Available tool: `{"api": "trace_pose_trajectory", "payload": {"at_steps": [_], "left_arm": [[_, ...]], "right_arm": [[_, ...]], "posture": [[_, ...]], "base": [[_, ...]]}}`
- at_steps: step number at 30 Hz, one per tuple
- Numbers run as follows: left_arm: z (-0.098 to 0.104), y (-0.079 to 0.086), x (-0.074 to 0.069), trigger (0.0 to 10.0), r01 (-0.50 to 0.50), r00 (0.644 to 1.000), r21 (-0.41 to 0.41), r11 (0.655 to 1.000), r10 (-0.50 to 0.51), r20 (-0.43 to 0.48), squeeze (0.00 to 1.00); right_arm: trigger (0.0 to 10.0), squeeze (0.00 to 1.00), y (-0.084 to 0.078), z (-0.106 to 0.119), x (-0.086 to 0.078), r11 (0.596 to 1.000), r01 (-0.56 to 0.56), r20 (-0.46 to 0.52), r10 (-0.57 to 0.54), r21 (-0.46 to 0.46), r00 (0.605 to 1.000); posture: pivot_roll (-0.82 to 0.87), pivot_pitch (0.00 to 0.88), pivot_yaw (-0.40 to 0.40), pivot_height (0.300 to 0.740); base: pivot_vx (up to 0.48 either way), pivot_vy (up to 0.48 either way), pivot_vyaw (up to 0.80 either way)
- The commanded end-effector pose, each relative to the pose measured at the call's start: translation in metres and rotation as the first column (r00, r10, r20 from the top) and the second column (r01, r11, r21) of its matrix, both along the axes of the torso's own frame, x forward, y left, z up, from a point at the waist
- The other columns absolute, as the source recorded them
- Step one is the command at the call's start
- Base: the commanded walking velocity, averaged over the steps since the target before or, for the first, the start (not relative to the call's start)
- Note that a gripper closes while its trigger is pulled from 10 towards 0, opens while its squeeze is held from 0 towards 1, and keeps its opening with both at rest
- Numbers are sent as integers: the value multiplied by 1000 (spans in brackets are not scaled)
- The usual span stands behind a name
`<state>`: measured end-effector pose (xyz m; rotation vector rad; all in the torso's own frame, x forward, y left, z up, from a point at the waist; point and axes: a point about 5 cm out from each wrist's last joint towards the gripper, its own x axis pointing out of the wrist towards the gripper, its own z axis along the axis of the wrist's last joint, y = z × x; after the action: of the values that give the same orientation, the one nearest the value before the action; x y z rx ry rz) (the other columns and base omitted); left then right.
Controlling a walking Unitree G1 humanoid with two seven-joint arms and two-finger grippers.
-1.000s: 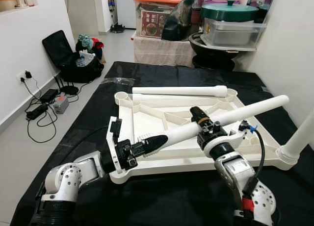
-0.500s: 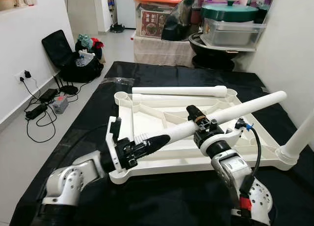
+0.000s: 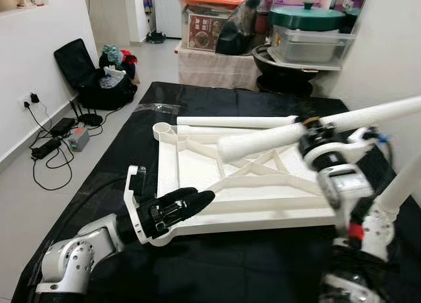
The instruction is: Building children table
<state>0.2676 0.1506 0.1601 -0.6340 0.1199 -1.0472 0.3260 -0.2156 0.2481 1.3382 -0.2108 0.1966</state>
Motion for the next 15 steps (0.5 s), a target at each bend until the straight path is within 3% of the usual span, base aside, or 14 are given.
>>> {"api": "trace_pose_trajectory", "payload": {"at_steps": [1,2,3,4,5,7,9,10,11,12,13,14,15], "left_arm": [[2,3,-1,10000,-29,1000,11,1000,29,7,1000],[2,6,0,10000,-57,998,21,998,57,9,1000],[2,11,2,10000,-121,993,50,991,120,14,0],[2,11,2,10000,-121,993,50,991,120,14,0],[2,14,3,10000,-152,988,64,986,152,17,0],[2,16,4,10000,-179,984,76,981,178,20,0],[-1,23,15,10000,-314,949,162,936,312,36,0],[-1,23,15,10000,-314,949,162,936,312,36,0],[-2,30,23,10000,-436,899,236,868,431,76,0],[-4,39,32,10000,-547,834,309,778,538,121,0],[-4,39,32,10000,-547,834,309,778,538,121,0],[-3,48,36,10000,-623,776,329,710,612,150,0],[-3,48,36,10000,-623,776,329,710,612,150,0]], "right_arm": [[0,0,-6,2,1,1000,15,11,-16,14,1000],[0,0,-13,3,1,999,39,13,-39,-14,999],[0,0,-17,8,0,988,72,29,-69,-139,997],[0,0,-17,8,0,988,72,29,-69,-139,997],[0,0,-16,11,-1,973,84,40,-77,-214,996],[0,0,-14,13,-1,955,91,51,-80,-282,995],[0,0,-2,11,-3,924,61,63,-40,-377,997],[0,0,-2,11,-3,924,61,63,-40,-377,997],[0,0,8,9,-4,874,56,66,-28,-483,997],[0,0,20,6,-6,819,44,72,-3,-572,997],[0,0,20,6,-6,819,44,72,-3,-572,997],[0,0,33,3,-8,774,24,78,33,-633,996],[0,0,33,3,-8,774,24,78,33,-633,996]], "posture": [[31,0,-112,740],[33,0,-112,740],[36,0,-111,740],[36,0,-111,740],[36,0,-111,740],[36,0,-111,740],[38,0,-108,740],[38,0,-108,740],[46,0,-111,740],[54,0,-110,740],[54,0,-110,740],[56,0,-109,740],[56,0,-109,740]], "base": [[0,0,0],[0,0,0],[0,0,0],[0,0,0],[0,0,0],[0,0,0],[0,0,0],[0,0,0],[0,0,0],[0,0,0],[0,0,0],[0,0,0],[0,0,0]]}}
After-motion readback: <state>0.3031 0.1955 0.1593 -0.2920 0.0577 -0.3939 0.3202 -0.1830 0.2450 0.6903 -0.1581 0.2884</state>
